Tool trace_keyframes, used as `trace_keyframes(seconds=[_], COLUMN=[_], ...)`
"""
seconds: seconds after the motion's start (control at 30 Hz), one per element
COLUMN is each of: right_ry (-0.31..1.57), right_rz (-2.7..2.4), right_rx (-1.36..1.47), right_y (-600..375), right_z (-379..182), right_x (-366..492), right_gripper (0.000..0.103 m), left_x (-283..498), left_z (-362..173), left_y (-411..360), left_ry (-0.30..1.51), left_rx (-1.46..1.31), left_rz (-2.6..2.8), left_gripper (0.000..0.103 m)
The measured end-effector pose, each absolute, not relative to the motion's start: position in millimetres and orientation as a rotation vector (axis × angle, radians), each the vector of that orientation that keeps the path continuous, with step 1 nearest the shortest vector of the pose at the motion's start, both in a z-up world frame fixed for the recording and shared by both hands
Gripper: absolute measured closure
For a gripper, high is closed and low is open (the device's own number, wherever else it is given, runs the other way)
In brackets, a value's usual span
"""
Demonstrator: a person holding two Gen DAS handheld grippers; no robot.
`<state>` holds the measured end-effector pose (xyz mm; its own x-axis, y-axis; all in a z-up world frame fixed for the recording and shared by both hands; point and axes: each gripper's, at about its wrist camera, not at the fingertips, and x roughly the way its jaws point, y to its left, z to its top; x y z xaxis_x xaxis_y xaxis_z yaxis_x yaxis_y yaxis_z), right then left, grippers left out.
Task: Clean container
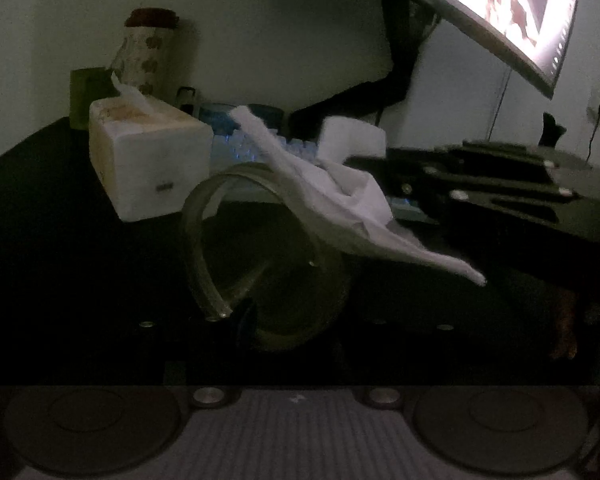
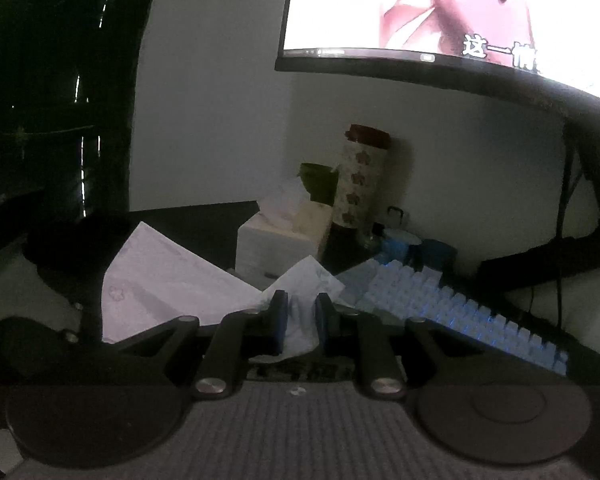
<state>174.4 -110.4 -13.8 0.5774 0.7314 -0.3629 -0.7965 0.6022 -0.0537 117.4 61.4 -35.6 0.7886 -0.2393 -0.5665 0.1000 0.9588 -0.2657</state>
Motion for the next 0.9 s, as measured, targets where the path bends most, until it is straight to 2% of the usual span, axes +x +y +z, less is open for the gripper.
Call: trace_keyframes(seconds=[0.2, 0.37, 0.9], right_ry=[0.347, 0.354, 0.386], right_rz=[0.831, 0.8, 0.831], right_rx=[-0.204, -0.21, -0.134], right_y=[-120.3, -116.3, -125.3], right_z=[-19.8, -17.9, -19.8], right_x=[197.3, 205.8, 212.8], right_gripper=[0.084, 0.084, 0.083], left_x=[122.5, 126.8, 125.6], left_z=[-35.8, -35.6, -38.4], left_y=[64.0, 57.1, 57.1], left_ry=[0.635, 0.636, 0.623], left_rx=[-0.229, -0.17, -0.169], left_rz=[-0.169, -0.189, -0.2], left_gripper=[0.063, 0.056, 0.056])
